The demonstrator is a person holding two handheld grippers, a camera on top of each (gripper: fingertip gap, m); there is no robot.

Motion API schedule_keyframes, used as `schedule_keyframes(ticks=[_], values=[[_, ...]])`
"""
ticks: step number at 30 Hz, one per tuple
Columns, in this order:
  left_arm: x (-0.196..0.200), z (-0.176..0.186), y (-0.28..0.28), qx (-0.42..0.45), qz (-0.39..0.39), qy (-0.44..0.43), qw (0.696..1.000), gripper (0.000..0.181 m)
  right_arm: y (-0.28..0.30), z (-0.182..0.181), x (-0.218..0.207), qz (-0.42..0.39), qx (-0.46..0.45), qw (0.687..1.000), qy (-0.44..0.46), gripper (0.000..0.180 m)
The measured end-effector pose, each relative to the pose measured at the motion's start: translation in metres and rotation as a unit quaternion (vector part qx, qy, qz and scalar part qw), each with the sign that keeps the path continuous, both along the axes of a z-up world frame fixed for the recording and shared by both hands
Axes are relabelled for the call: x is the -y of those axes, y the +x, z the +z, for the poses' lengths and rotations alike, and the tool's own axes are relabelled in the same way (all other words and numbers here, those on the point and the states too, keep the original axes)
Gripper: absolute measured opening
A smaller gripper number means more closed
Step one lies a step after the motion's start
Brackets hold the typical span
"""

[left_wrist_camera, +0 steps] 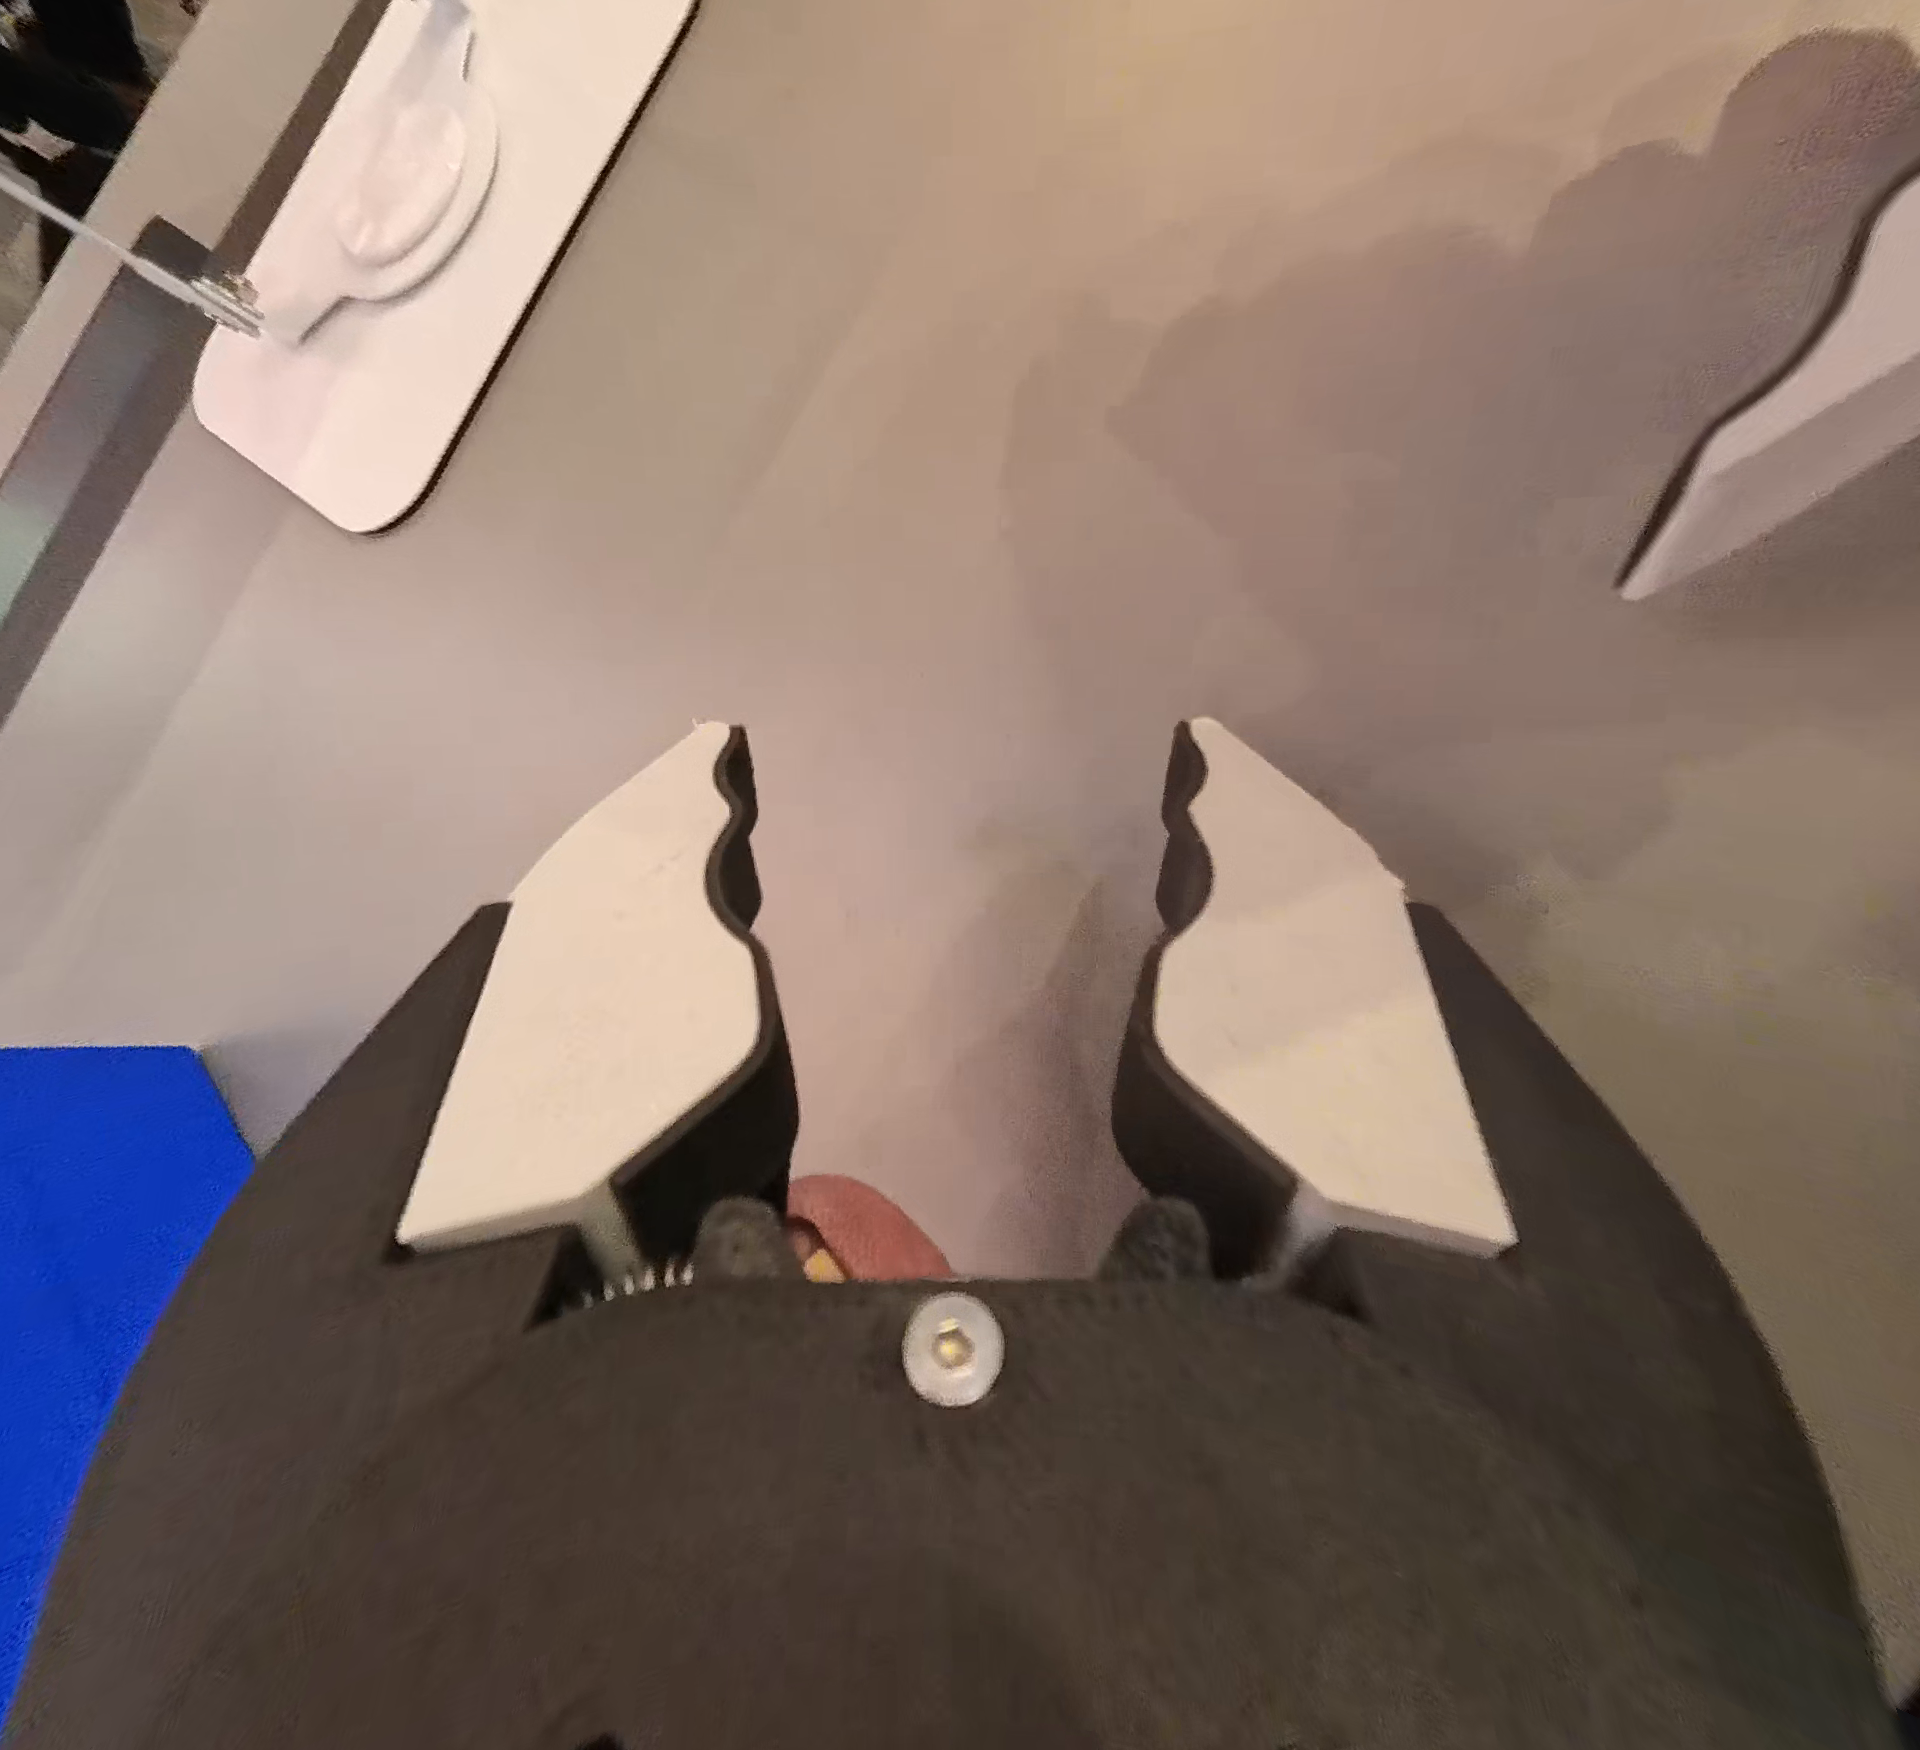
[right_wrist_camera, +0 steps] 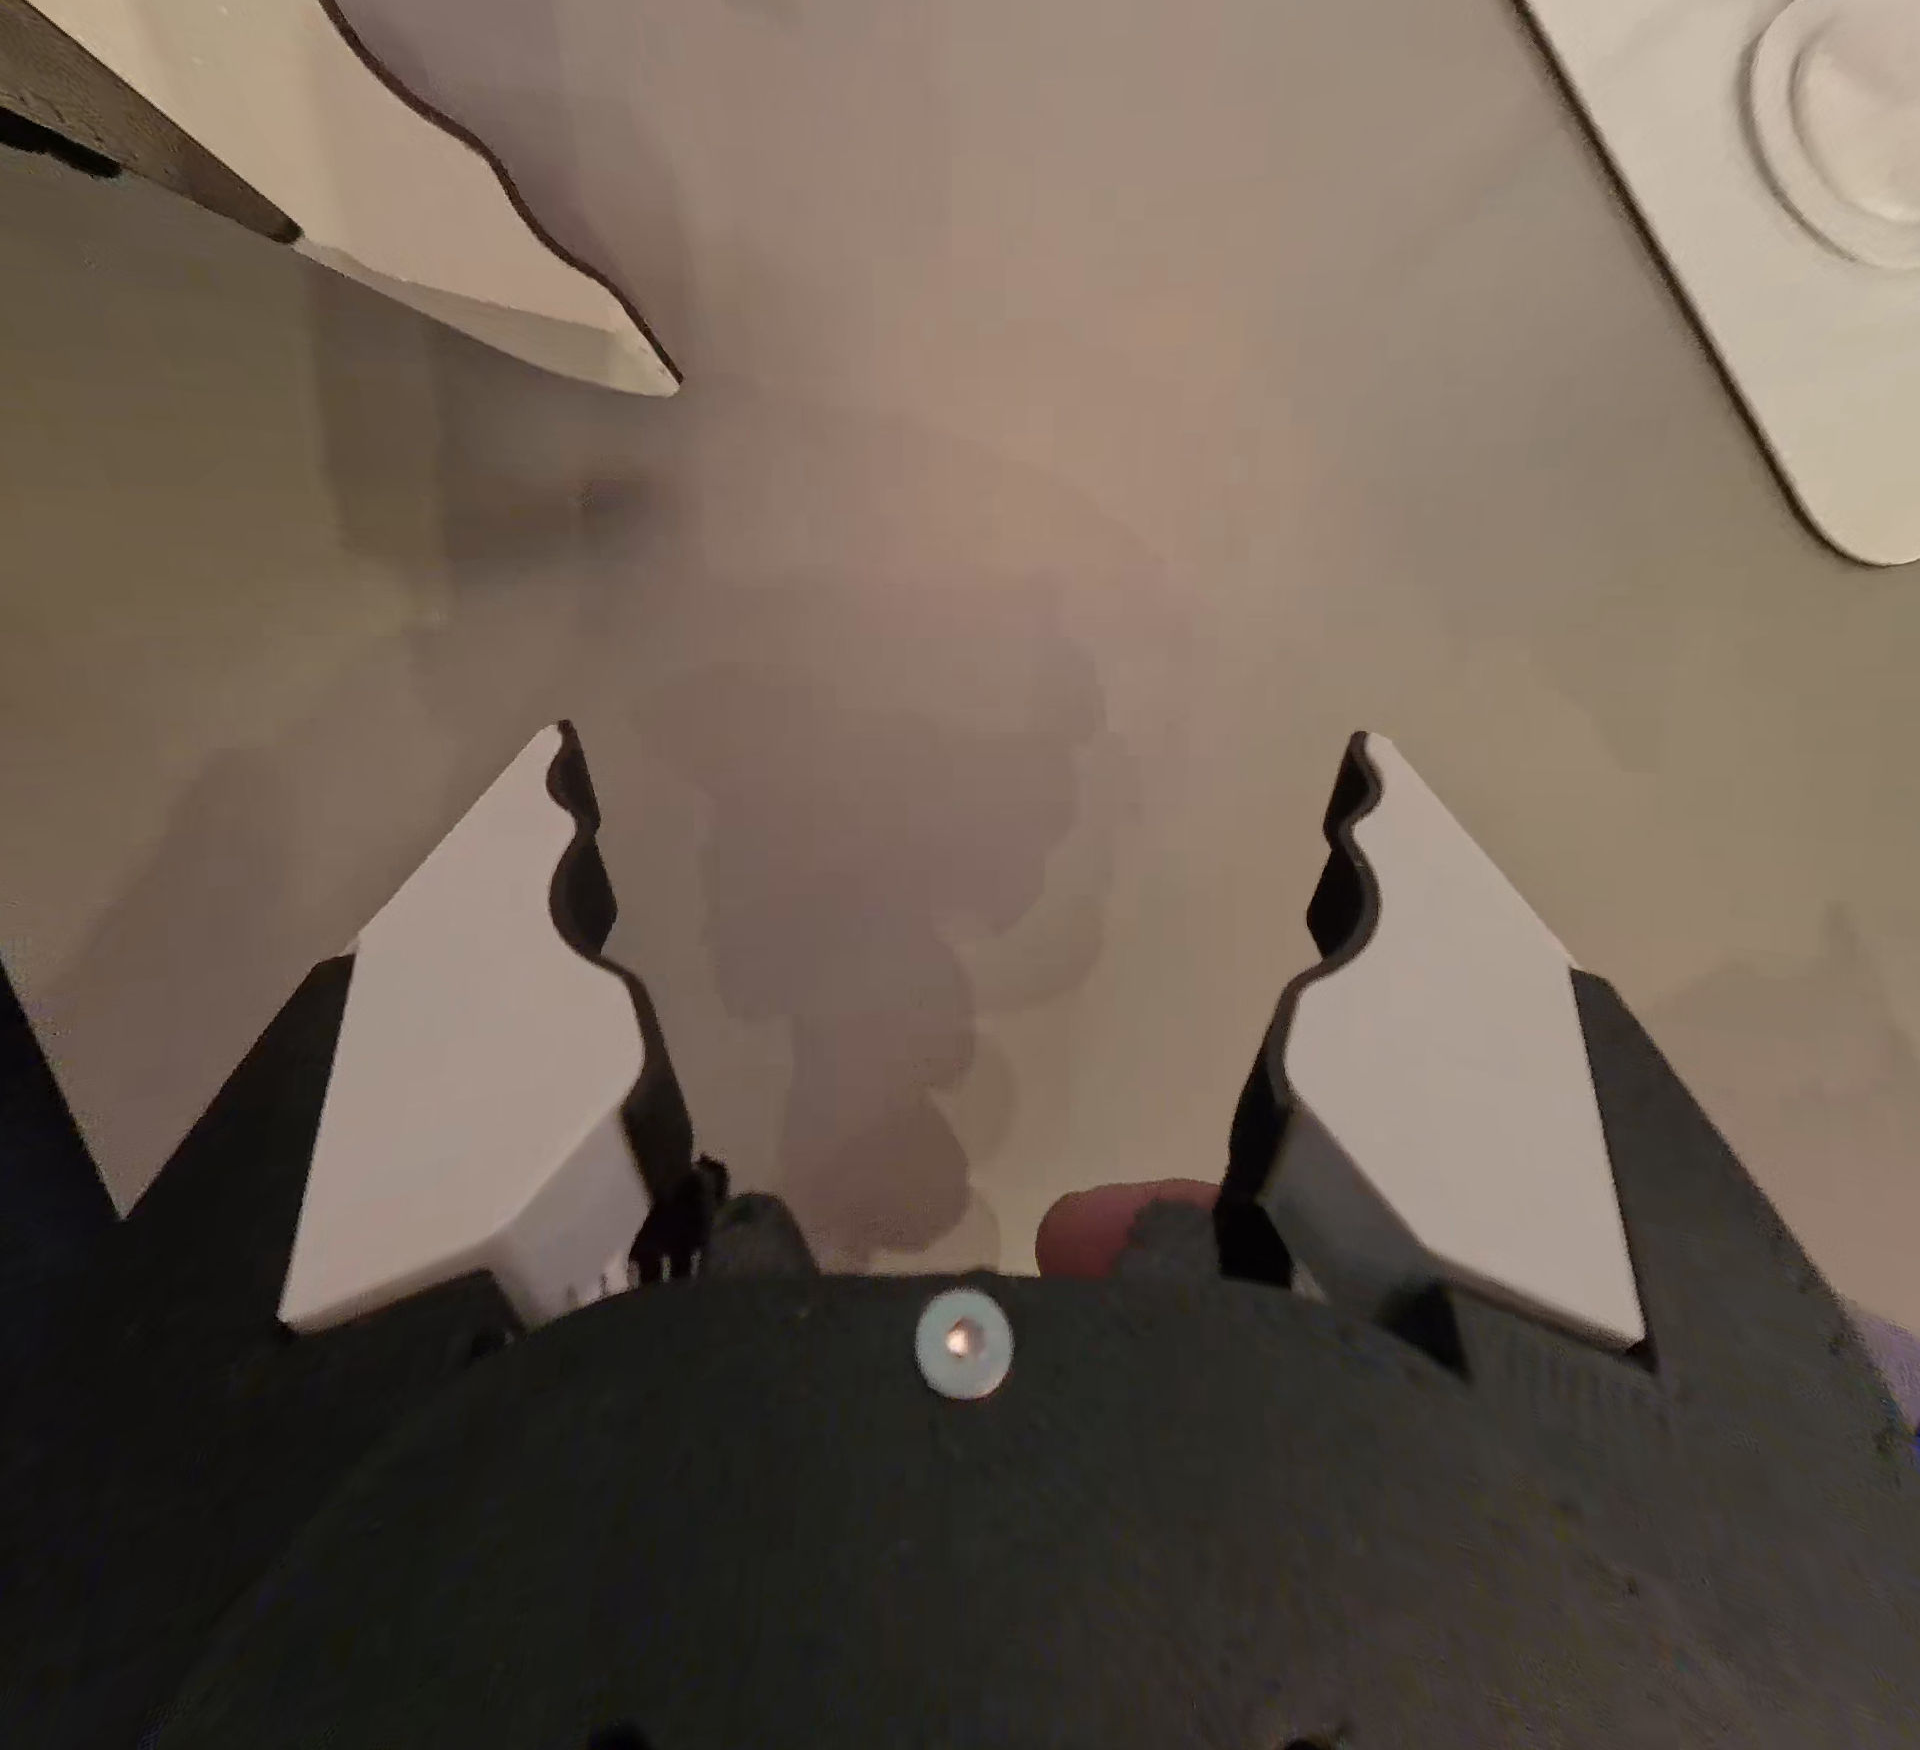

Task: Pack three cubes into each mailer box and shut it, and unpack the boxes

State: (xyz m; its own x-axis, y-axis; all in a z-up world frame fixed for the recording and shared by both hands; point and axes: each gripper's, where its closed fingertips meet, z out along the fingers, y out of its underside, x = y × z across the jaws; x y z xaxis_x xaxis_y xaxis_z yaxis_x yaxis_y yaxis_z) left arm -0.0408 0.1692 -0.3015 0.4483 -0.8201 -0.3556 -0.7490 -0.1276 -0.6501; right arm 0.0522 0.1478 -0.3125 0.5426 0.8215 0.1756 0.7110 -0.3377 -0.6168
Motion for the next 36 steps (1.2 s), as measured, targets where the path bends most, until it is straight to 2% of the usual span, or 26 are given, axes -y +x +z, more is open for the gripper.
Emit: schedule_keyframes(ticks=[19, 28, 33, 36], values=[[0.003, -0.020, 0.002, -0.018, 0.005, -0.030, 0.999, 0.081, 0.004, -0.024, 0.002, -0.010, -0.007, 0.999, -0.036, 0.145], [0.013, -0.030, 0.004, 0.022, 0.013, -0.117, 0.993, 0.078, -0.004, -0.033, 0.013, -0.006, -0.029, 0.996, -0.086, 0.149], [0.013, -0.031, 0.005, 0.028, 0.015, -0.123, 0.992, 0.086, -0.004, -0.034, 0.013, -0.007, -0.032, 0.996, -0.085, 0.152], [0.019, -0.035, 0.008, 0.044, 0.021, -0.163, 0.985, 0.091, -0.005, -0.035, 0.015, 0.000, -0.032, 0.996, -0.087, 0.156]])
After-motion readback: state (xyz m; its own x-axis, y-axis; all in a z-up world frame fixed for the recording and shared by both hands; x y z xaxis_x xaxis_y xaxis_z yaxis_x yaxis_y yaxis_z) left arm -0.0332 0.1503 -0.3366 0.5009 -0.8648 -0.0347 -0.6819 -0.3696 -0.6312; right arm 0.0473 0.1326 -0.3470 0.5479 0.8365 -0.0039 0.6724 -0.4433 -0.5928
